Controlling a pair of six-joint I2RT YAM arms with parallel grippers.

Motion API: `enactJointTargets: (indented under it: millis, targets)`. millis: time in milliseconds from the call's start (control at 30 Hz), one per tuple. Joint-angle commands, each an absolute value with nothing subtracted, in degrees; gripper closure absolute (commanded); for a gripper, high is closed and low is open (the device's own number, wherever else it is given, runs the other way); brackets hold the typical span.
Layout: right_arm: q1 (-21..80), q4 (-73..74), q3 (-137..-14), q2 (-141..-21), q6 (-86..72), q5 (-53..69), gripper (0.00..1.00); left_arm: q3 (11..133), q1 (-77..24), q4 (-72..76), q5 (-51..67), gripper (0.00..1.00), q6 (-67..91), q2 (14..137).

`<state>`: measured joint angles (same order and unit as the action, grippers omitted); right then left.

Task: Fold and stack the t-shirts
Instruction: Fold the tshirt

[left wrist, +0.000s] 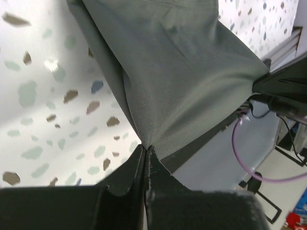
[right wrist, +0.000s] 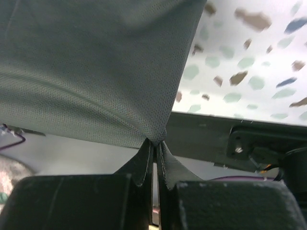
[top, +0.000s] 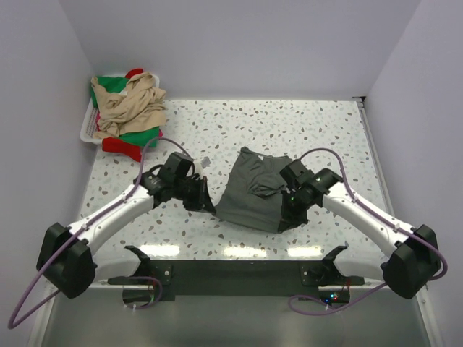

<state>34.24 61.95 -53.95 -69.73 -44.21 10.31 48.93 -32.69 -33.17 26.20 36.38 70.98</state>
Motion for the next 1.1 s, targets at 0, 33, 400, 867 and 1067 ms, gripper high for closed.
enactJointTargets:
  millis: [0, 33, 400, 867, 1067]
  targets:
    - [38.2, 69.1, -51.5, -66.5, -49.7, 9.8, 1.0, 45.7, -32.3, -40.8, 27.6, 1.0, 35.5, 64.9]
    - [39.3, 69.5, -50.9, -65.1, -50.7, 9.8, 1.0, 45.2, -32.3, -42.1, 27.8, 1.0, 35.9, 63.5]
    - [46.1, 71.4, -53.0, -58.5, -61.4, 6.4, 1.0, 45.8, -33.8, -42.6, 27.8, 1.0, 42.0, 55.2]
    - [43.4, 65.2, -59.2, -62.2, -64.0, -8.1, 1.0, 57.0, -33.4, -35.9, 21.2, 1.0, 38.7, 67.9]
    - [34.2, 61.8, -61.3, -65.4, -56.6, -6.3, 1.0, 58.5, -31.5, -33.2, 21.4, 1.0, 37.4, 72.6]
